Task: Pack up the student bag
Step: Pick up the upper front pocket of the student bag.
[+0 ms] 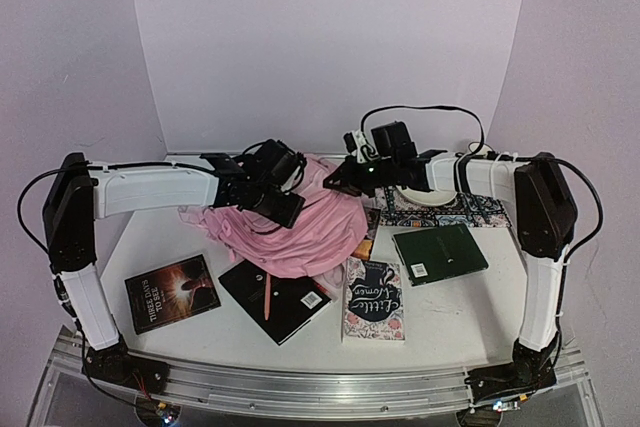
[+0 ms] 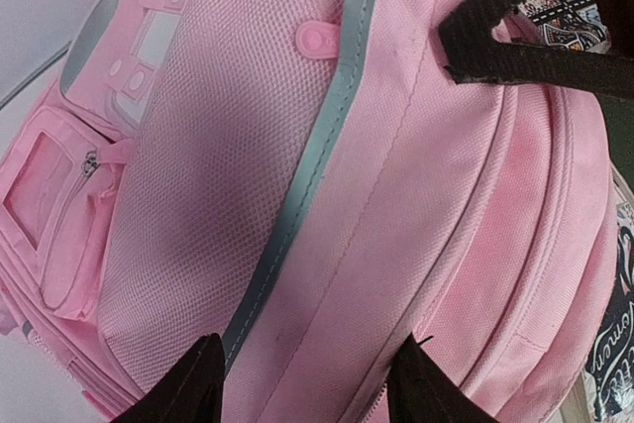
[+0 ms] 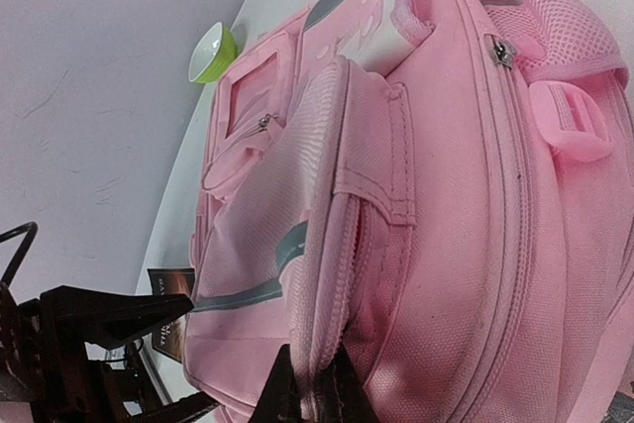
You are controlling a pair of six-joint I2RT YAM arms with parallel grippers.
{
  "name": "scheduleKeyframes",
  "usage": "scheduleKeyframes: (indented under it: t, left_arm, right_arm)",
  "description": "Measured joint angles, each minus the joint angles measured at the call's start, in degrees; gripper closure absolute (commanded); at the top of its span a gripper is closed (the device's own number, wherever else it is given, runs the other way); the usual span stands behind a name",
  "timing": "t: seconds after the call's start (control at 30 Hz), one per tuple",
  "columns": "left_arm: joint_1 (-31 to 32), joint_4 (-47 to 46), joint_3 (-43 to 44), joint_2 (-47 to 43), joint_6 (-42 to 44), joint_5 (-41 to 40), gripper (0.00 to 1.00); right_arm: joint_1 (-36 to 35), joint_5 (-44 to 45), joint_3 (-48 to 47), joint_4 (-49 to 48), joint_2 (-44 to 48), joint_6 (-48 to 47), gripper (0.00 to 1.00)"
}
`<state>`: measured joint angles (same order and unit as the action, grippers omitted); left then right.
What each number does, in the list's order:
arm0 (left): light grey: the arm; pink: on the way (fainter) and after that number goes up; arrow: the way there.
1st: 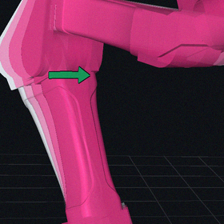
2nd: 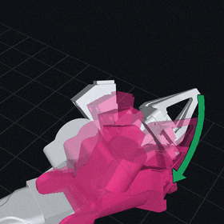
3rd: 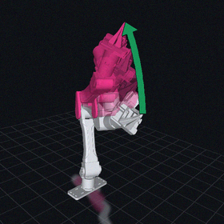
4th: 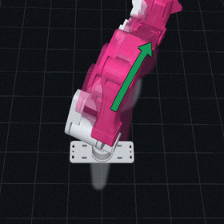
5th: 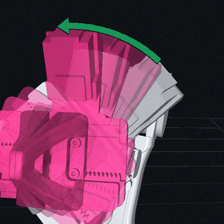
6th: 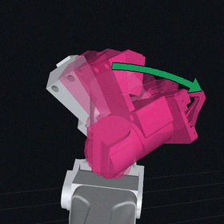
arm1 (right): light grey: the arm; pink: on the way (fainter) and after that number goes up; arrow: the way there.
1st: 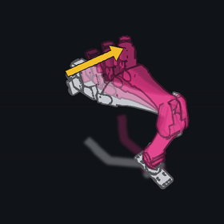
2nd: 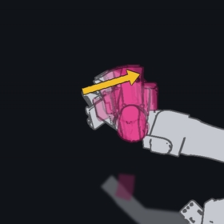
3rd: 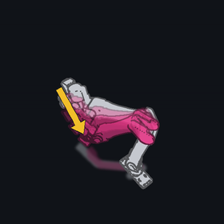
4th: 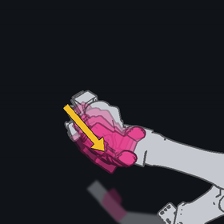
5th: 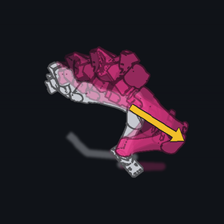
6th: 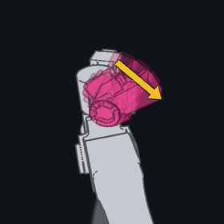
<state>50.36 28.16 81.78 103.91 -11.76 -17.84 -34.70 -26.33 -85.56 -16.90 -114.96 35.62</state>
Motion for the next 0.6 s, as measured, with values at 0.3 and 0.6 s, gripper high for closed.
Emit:
scheduleKeyframes:
  t: [0.3, 0.6]
  left_arm:
    - [-0.3, 0.3, 0.0, -0.4, 0.1, 1.0, 0.78]
    - [-0.6, 0.9, 1.1, 0.1, 1.6, 0.6, 1.00]
  right_arm:
    - [-0.4, 0.1, 0.0, -0.8, 0.0, 0.3, 0.92]
    - [-0.6, 0.4, 0.0, -1.6, -0.1, -0.3, 0.68]
